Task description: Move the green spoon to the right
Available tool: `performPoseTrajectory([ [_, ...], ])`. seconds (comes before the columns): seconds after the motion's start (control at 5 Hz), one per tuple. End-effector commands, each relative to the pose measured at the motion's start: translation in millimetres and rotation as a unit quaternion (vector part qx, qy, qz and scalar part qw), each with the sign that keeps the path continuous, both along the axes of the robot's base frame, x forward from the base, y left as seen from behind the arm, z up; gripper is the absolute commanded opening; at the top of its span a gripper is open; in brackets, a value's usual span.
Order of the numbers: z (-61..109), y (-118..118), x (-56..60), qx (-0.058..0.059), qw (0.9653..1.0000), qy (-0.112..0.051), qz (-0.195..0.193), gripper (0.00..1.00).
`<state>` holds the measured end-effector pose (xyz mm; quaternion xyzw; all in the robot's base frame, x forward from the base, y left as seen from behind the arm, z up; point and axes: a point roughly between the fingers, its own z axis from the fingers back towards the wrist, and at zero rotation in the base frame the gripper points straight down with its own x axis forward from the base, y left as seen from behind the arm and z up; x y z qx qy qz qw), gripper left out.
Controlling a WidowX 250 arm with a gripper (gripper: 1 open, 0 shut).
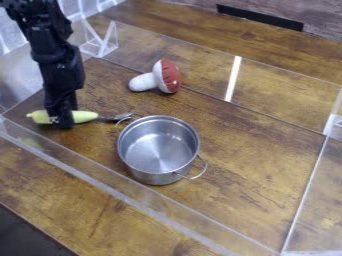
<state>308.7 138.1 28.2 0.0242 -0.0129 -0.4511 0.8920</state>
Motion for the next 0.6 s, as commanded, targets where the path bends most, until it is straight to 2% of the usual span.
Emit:
performPoseTrajectory([
  [0.0, 45.8, -6.8, 14.1, 0.029, 0.9988, -0.040, 0.006, 0.00],
  [0.2, 74.6, -27.9, 18.7, 0.046, 0.9973, -0.046, 0.034, 0.00],
  [0.4, 93.4, -71.8, 30.6, 0.049, 0.9963, -0.058, 0.039, 0.00],
])
